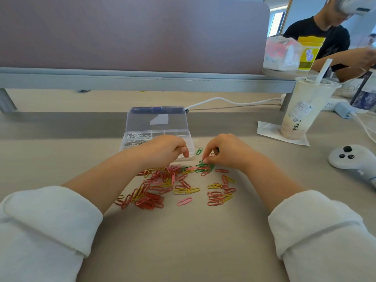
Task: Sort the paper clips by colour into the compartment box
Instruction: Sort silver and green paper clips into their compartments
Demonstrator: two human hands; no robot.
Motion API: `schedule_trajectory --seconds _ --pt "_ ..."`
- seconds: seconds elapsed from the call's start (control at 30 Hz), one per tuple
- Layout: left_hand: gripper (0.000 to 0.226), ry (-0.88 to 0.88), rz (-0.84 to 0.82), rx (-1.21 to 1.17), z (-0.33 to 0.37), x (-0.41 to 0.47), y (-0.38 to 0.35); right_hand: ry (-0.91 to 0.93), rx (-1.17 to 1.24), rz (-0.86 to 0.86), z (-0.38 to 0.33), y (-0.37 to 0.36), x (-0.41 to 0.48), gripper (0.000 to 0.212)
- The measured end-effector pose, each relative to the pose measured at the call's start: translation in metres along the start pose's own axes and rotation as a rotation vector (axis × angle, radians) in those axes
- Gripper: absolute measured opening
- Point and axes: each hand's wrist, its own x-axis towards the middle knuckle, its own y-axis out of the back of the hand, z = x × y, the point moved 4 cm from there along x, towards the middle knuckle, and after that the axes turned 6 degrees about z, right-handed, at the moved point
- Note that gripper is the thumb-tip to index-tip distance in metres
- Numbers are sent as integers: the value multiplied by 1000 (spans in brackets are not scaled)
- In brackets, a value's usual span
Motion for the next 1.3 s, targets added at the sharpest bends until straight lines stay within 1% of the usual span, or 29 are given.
schedule_trajectory --seconds 0.1,0.23,0.33,0.43,0.57,0.67,0.73,0.83,0.9,1.07,1.17,1.23,1.3 --pt "30 -18 -30 13 0 -2 0 18 -59 -10 -3 0 -1 11" --pt "29 -53 -57 127 3 -3 -2 42 -122 -17 -7 -3 -2 17" --pt "21 -65 -33 196 4 -3 -3 -11 -28 -12 -6 -4 -3 16" --pt "18 -82 -43 202 4 -3 -5 6 48 -18 -8 -5 -4 15" --pt "18 -70 -102 193 4 -3 -9 3 158 -32 -9 -7 -4 26" --pt "16 -61 -105 203 4 -3 -9 -11 216 -25 -9 -5 -4 30" --pt "12 -45 -87 168 5 -3 -8 -45 282 -36 -8 -6 -5 29" --pt "13 -29 -82 111 6 -2 -9 -83 378 -42 -5 -7 -5 33" --pt "13 -28 -74 72 8 -2 -11 -76 346 -41 -5 -5 -5 36" --pt "13 -47 -23 -63 15 3 -14 -88 163 -50 1 4 -6 52" --pt "10 -50 28 -61 15 8 -15 -123 139 -32 6 8 -7 56" --pt "6 -50 85 -56 16 11 -13 -98 166 -38 7 9 -8 54" --pt "5 -44 119 -84 17 12 -12 -54 234 -63 6 11 -10 41"
